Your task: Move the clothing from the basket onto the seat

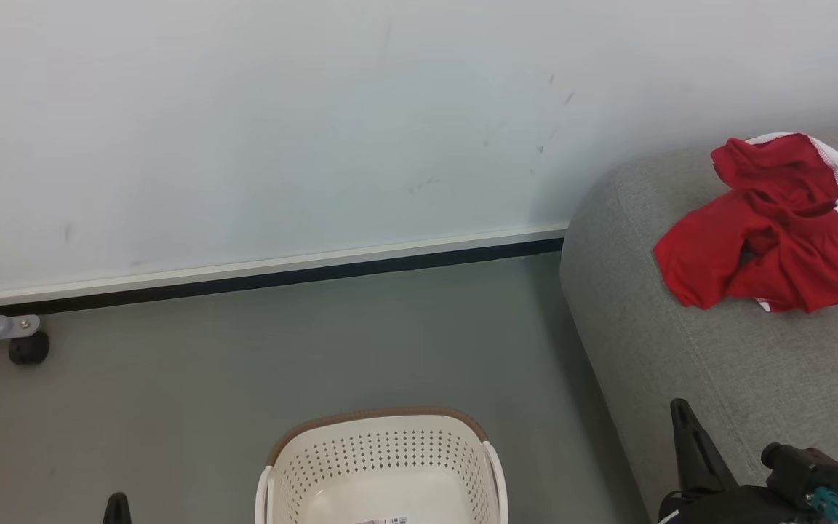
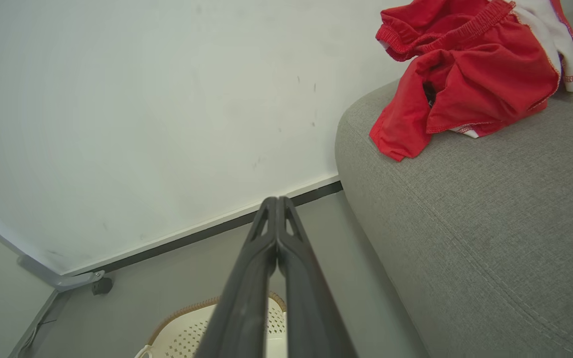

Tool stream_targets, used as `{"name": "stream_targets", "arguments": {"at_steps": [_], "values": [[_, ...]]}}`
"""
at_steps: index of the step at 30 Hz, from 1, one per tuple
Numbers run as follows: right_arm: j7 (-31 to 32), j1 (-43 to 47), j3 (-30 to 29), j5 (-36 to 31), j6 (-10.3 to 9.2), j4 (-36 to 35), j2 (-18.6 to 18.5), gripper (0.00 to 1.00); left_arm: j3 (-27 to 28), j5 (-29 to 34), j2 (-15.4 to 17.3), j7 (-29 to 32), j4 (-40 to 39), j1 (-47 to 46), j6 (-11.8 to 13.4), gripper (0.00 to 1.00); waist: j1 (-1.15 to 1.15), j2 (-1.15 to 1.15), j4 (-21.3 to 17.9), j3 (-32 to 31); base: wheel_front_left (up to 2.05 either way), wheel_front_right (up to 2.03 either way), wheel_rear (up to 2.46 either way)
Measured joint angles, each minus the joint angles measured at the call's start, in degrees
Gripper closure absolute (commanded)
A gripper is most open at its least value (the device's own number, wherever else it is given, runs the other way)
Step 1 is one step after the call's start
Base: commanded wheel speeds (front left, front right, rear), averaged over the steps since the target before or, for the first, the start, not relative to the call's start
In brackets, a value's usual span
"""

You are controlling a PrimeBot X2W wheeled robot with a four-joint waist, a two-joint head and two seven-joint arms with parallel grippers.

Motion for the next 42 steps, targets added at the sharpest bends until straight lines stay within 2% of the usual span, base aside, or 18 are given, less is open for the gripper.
{"name": "stream_targets", "arguments": {"at_steps": [42], "values": [[9.4,-1.3,-13.2,31.4,6.16,3.4,4.0,1.0,2.1,-32.6,-2.2,9.4,7.9,-9.9,-6.1,1.0,0.0,0.0,2.3,0.4,0.0,0.0,0.0]]}}
